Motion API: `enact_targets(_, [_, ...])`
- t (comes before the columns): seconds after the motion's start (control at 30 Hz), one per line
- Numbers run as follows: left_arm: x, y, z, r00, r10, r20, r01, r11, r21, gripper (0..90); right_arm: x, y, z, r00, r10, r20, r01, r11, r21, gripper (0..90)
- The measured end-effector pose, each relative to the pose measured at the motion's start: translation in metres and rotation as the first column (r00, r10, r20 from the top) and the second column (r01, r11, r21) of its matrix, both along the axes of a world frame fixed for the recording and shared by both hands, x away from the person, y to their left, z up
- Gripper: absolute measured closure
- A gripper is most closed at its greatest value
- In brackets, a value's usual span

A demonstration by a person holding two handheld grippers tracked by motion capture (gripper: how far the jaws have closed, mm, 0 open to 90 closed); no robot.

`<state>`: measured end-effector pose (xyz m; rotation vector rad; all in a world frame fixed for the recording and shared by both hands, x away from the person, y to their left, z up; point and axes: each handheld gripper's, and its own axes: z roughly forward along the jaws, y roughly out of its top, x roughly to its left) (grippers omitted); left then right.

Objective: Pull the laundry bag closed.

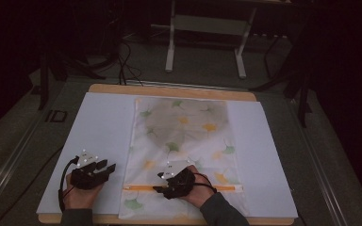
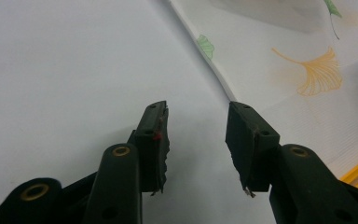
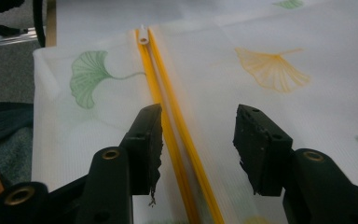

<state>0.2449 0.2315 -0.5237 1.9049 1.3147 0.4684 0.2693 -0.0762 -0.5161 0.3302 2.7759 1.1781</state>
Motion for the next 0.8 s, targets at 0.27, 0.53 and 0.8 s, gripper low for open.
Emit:
enact_targets(0.27, [-0.001, -0.001, 0.001, 1.0, -0.002, 0.001, 0.002, 1.0, 0.006, 58.8, 0.001, 0.015, -0.001, 0.9995, 0.028, -0.013, -0.028, 0.9996, 0.008, 55.3])
enact_targets(0.53, [-0.001, 0.0, 0.001, 1.0, 0.005, -0.002, -0.005, 1.0, 0.003, 58.1, 0.0, 0.035, -0.005, 0.9982, 0.056, -0.025, -0.055, 0.9983, 0.021, 59.8])
enact_targets(0.8, [-0.001, 0.0, 0.001, 1.0, 0.0, -0.003, 0.0, 1.0, 0.009, 57.7, -0.003, 0.054, -0.005, 0.9957, 0.09, -0.021, -0.089, 0.9956, 0.028, 67.8])
